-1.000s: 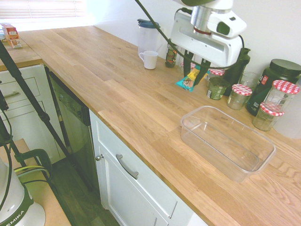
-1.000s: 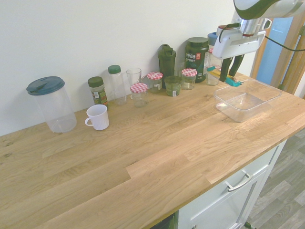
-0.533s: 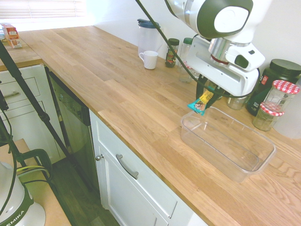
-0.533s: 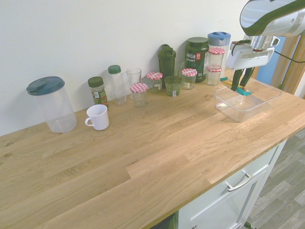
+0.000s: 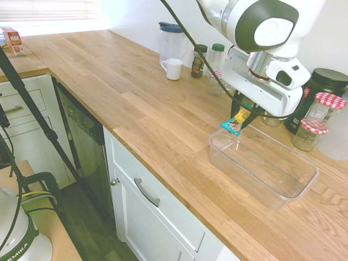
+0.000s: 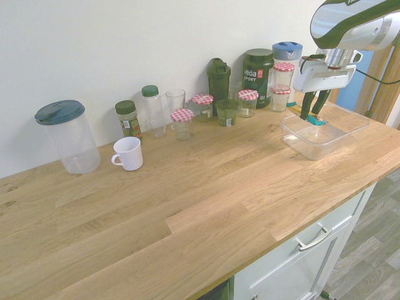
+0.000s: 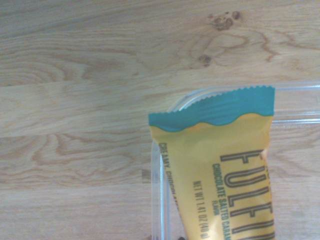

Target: Put the protein bar into the container

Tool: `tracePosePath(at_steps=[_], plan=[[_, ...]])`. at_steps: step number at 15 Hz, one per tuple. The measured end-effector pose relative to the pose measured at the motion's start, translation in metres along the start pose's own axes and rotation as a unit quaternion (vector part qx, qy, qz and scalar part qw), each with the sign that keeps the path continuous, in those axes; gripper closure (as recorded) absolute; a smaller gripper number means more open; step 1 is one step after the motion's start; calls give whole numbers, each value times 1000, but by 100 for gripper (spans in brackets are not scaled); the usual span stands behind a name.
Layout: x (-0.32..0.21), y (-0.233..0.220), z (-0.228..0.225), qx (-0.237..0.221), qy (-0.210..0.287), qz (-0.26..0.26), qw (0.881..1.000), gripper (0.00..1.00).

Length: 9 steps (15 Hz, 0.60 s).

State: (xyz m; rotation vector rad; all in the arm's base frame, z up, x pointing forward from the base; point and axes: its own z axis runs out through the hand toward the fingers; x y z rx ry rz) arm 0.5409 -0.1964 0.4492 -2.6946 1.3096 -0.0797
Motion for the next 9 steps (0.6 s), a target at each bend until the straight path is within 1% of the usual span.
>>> tracePosePath(at_steps=[7,9], plan=[[-2,-3,2,0,-1,-3,1000,0],[-11,-13,-10,6,6,-15,1000,0]])
